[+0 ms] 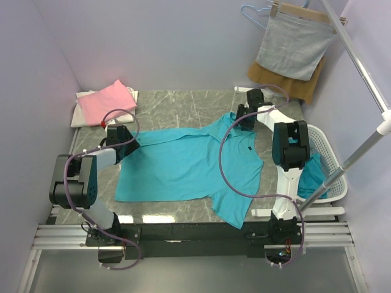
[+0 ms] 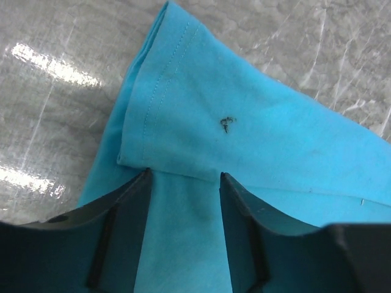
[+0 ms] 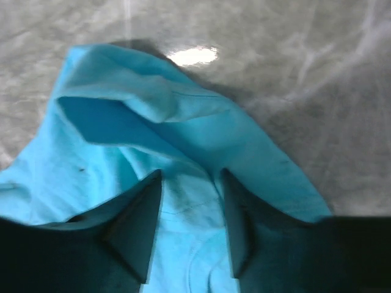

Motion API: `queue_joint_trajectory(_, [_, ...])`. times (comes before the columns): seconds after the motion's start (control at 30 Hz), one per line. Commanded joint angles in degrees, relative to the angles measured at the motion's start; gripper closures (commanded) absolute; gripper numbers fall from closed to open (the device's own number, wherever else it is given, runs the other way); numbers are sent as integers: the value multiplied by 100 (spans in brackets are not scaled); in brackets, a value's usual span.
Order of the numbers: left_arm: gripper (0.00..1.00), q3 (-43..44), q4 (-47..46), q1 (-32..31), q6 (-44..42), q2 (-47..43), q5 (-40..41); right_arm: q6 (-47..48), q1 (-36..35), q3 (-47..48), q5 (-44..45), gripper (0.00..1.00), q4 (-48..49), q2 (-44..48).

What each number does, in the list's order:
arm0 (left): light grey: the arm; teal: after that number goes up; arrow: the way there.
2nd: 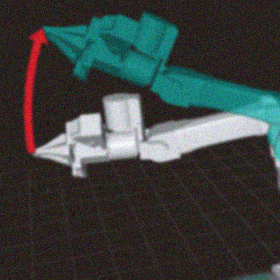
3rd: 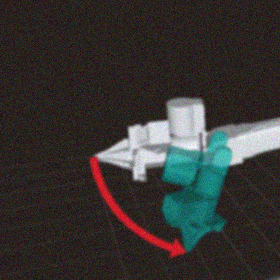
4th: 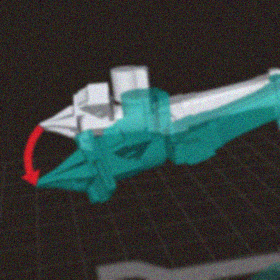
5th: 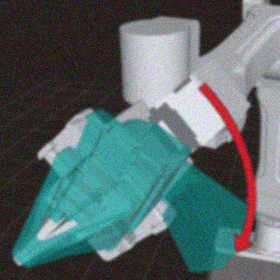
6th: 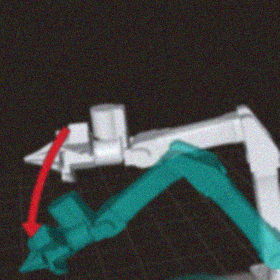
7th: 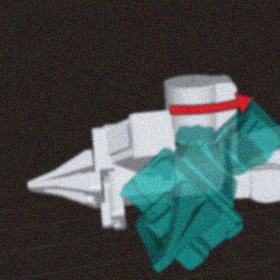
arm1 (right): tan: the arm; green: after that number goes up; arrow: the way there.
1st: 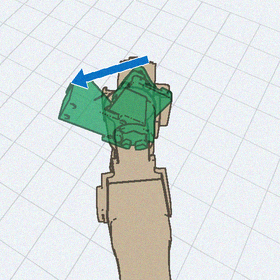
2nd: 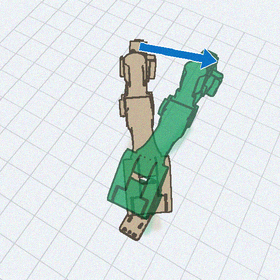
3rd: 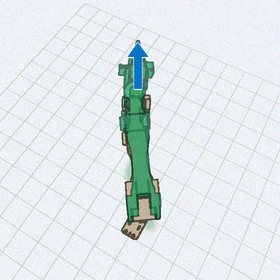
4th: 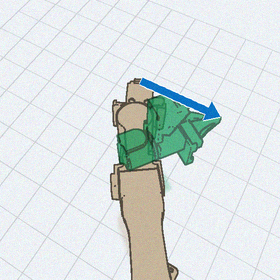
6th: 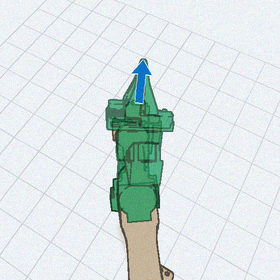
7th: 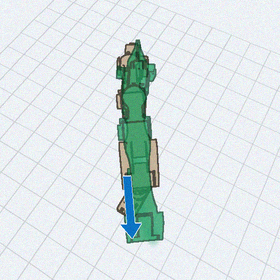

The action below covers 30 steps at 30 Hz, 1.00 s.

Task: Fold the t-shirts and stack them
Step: Grap the side of the flattened tshirt furthest away from the robot with both arms

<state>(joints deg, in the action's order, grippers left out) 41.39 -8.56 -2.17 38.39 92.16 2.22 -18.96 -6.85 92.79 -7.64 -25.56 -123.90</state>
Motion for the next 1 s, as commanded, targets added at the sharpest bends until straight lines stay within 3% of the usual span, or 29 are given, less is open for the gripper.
queue_joint_trajectory(0.0, [51,133,-120,-11,-42,144,-46,59,17,186,-387,61,78,-38])
queue_joint_trajectory(0.1, [58,159,-102,-11,-51,153,-29,77,17,178,-388,80,51,-38])
queue_joint_trajectory(0.3, [76,177,-24,-11,-69,74,24,103,26,-130,-405,100,289,278])
queue_joint_trajectory(0.33, [85,186,-6,-11,-86,48,42,103,26,-165,-414,100,297,313])
queue_joint_trajectory(0.43, [98,221,56,-11,-121,-31,112,103,26,-332,-405,100,447,533])
queue_joint_trajectory(0.47, [99,221,82,-11,-121,-58,130,112,26,-332,-335,100,412,542])
queue_joint_trajectory(0.53, [99,230,82,-11,-121,-67,147,147,26,-175,-195,88,202,455])
queue_joint_trajectory(0.6, [92,256,143,-11,-113,-40,156,147,26,-156,-37,78,201,445])
queue_joint_trajectory(0.63, [71,273,179,-11,-121,-31,173,138,26,-148,-1,74,183,437])
queue_joint_trajectory(0.7, [55,317,205,-11,-130,-40,200,130,17,-174,8,66,201,436])
queue_joint_trajectory(0.73, [41,291,197,-11,-130,-66,252,121,35,-174,-18,66,209,419])
queue_joint_trajectory(0.83, [28,291,179,-11,-113,-145,349,112,26,-174,-71,66,218,384])
queue_joint_trajectory(0.97, [29,387,214,-11,-86,3,332,94,26,-148,-132,66,227,340])
